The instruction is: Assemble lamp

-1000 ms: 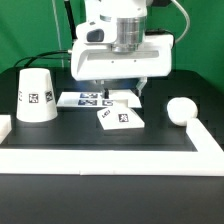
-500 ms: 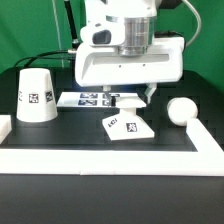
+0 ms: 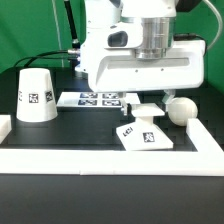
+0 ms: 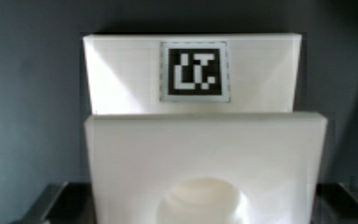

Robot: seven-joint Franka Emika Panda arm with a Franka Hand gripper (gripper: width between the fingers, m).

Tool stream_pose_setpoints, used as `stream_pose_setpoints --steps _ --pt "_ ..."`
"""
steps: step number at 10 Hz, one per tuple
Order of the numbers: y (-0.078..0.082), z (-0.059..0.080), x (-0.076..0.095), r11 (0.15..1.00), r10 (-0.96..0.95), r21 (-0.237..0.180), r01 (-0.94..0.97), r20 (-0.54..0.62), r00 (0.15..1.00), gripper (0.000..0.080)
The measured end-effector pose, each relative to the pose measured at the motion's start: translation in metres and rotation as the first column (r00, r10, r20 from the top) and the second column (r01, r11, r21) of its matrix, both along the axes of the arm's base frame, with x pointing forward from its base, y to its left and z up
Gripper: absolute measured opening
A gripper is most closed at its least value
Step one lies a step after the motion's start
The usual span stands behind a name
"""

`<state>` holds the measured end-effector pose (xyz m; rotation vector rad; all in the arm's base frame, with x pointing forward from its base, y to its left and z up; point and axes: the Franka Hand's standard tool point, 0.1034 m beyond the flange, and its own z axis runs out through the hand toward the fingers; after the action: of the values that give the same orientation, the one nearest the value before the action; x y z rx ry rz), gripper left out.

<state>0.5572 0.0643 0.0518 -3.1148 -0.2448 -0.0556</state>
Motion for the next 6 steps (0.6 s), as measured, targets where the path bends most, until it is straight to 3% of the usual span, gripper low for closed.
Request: stream_pose_setpoints --steps 6 --pt "0.02 0.0 0.036 0.999 -0.051 0.015 0.051 0.035 0.998 0.0537"
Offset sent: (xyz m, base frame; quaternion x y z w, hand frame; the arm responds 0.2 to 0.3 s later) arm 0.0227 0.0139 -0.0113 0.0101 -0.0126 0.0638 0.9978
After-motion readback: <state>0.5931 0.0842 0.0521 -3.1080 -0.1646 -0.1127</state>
